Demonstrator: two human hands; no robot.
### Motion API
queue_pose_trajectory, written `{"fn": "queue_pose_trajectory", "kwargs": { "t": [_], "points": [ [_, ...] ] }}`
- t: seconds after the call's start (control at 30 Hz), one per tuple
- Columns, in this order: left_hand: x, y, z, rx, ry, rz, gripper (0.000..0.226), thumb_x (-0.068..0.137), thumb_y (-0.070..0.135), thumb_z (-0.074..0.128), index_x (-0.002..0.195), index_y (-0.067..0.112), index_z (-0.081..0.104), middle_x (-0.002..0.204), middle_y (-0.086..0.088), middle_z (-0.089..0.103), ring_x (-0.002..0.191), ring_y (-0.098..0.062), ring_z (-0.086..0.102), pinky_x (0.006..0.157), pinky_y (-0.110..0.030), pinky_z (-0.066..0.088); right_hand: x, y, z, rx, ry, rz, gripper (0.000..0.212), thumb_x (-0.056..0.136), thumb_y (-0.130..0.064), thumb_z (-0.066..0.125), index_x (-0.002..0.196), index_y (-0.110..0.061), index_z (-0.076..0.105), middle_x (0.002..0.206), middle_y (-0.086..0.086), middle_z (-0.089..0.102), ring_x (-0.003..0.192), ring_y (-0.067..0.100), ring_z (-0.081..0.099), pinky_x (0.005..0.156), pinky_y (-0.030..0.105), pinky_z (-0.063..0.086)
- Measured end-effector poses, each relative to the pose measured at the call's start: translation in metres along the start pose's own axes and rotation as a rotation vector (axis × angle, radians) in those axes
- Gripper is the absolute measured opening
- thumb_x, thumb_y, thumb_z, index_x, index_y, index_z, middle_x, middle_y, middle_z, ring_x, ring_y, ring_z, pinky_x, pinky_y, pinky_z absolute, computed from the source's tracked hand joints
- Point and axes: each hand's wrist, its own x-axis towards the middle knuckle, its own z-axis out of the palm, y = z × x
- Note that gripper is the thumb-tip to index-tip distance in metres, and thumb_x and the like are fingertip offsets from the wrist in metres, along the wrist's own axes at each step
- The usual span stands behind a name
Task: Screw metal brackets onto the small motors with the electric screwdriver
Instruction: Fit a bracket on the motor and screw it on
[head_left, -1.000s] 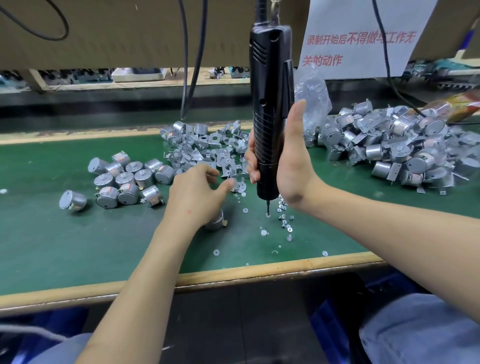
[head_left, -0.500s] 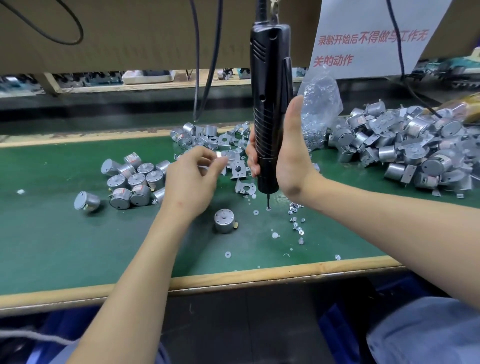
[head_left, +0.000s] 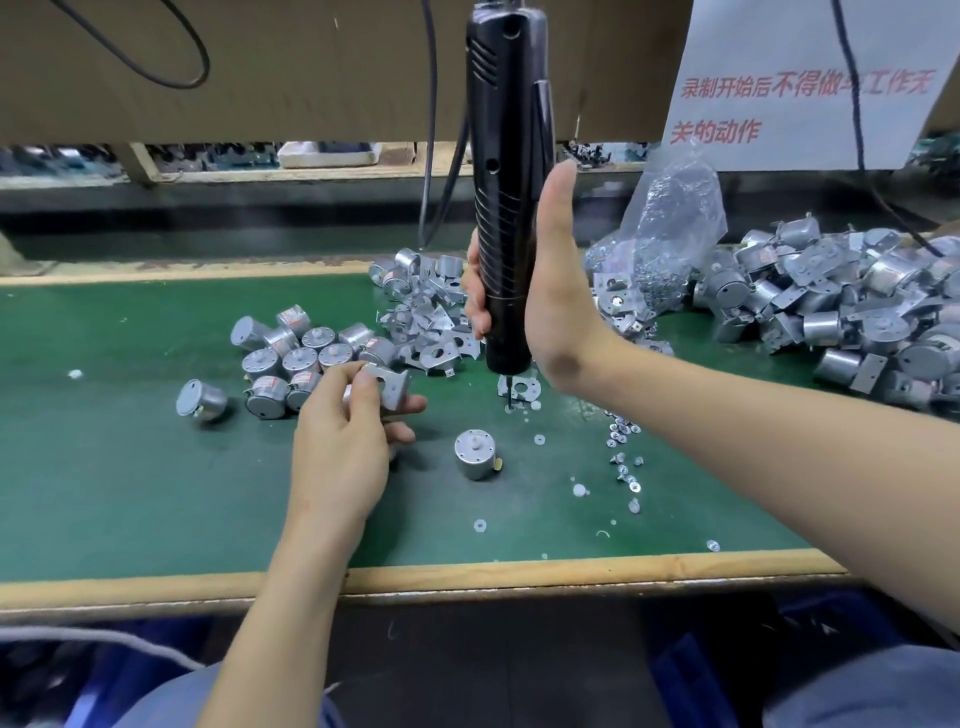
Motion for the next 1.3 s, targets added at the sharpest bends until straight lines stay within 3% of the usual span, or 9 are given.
{"fn": "queue_pose_trajectory", "kwargs": {
  "t": [0.17, 0.33, 0.43, 0.6, 0.67, 0.83, 1.1, 1.2, 1.3],
  "points": [
    [-0.003, 0.000, -0.006, -0.101, -0.013, -0.018, 0.030, 0.107, 0.028, 0.038, 0.092, 0.027, 0.065, 0.086, 0.000, 0.076, 0.056, -0.008, 0.062, 0.050, -0.018, 0.046, -0.002, -0.003, -0.001, 0.042, -0.077, 0.022, 0.076, 0.082, -0.076, 0.011, 0.074, -0.010, 0.049, 0.058, 0.008, 0.047, 0.049, 0.022, 0.042, 0.050, 0.029, 0.039],
    [-0.008, 0.001, -0.011, -0.184, -0.099, -0.021, 0.026, 0.100, 0.029, 0.056, 0.084, 0.035, 0.075, 0.094, 0.002, 0.076, 0.081, -0.017, 0.074, 0.065, -0.030, 0.045, -0.005, -0.009, -0.010, 0.068, -0.049, -0.015, 0.076, 0.084, -0.074, 0.009, 0.073, -0.010, 0.050, 0.058, 0.010, 0.046, 0.048, 0.022, 0.042, 0.052, 0.031, 0.039],
    [-0.014, 0.001, -0.012, -0.160, -0.153, 0.061, 0.014, 0.088, 0.032, 0.066, 0.094, 0.030, 0.079, 0.091, 0.004, 0.076, 0.088, -0.014, 0.073, 0.065, -0.021, 0.049, -0.006, -0.006, -0.011, 0.038, -0.041, -0.011, 0.076, 0.084, -0.074, 0.008, 0.074, -0.012, 0.051, 0.059, 0.010, 0.048, 0.049, 0.023, 0.045, 0.054, 0.033, 0.042],
    [-0.021, 0.002, -0.008, 0.004, -0.258, 0.205, 0.041, 0.073, 0.028, 0.080, 0.113, 0.033, 0.069, 0.105, 0.010, 0.072, 0.096, -0.010, 0.068, 0.070, -0.028, 0.056, -0.010, 0.000, -0.005, 0.001, -0.060, -0.026, 0.075, 0.086, -0.071, 0.006, 0.077, -0.012, 0.053, 0.059, 0.007, 0.052, 0.049, 0.023, 0.049, 0.055, 0.037, 0.046],
    [-0.023, 0.003, -0.006, 0.124, -0.293, 0.270, 0.051, 0.069, 0.031, 0.083, 0.117, 0.036, 0.065, 0.106, 0.016, 0.070, 0.102, -0.011, 0.066, 0.069, -0.024, 0.053, -0.009, -0.001, -0.002, 0.010, -0.063, -0.043, 0.076, 0.086, -0.071, 0.005, 0.076, -0.013, 0.054, 0.058, 0.006, 0.052, 0.048, 0.024, 0.048, 0.057, 0.039, 0.045],
    [-0.024, 0.002, -0.005, 0.335, -0.332, 0.440, 0.047, 0.071, 0.032, 0.080, 0.115, 0.036, 0.065, 0.107, 0.021, 0.068, 0.102, -0.005, 0.064, 0.066, -0.014, 0.046, -0.010, -0.005, 0.003, 0.072, -0.066, -0.067, 0.077, 0.085, -0.073, 0.004, 0.071, -0.017, 0.055, 0.055, 0.005, 0.051, 0.046, 0.023, 0.046, 0.055, 0.036, 0.044],
    [-0.021, 0.000, -0.005, 0.385, -0.370, 0.495, 0.041, 0.072, 0.033, 0.081, 0.110, 0.038, 0.066, 0.103, 0.019, 0.064, 0.099, -0.006, 0.064, 0.066, -0.011, 0.044, -0.017, 0.001, 0.007, 0.068, -0.126, -0.056, 0.078, 0.084, -0.068, 0.000, 0.076, -0.011, 0.052, 0.056, 0.005, 0.052, 0.046, 0.023, 0.048, 0.055, 0.035, 0.046],
    [-0.020, 0.000, -0.005, 0.387, -0.375, 0.510, 0.042, 0.072, 0.033, 0.081, 0.109, 0.042, 0.063, 0.103, 0.019, 0.063, 0.098, -0.006, 0.064, 0.065, -0.011, 0.043, -0.020, 0.002, 0.009, 0.080, -0.150, -0.049, 0.094, 0.075, -0.086, -0.004, 0.076, -0.011, 0.052, 0.056, 0.004, 0.052, 0.046, 0.023, 0.048, 0.056, 0.035, 0.045],
    [-0.020, 0.000, -0.004, 0.384, -0.381, 0.504, 0.038, 0.073, 0.032, 0.080, 0.107, 0.038, 0.065, 0.103, 0.018, 0.064, 0.096, -0.007, 0.064, 0.065, -0.011, 0.042, -0.023, 0.003, 0.011, 0.065, -0.183, -0.079, 0.083, 0.060, -0.088, 0.022, 0.076, -0.013, 0.053, 0.056, 0.004, 0.053, 0.046, 0.022, 0.049, 0.056, 0.035, 0.045]
  ]
}}
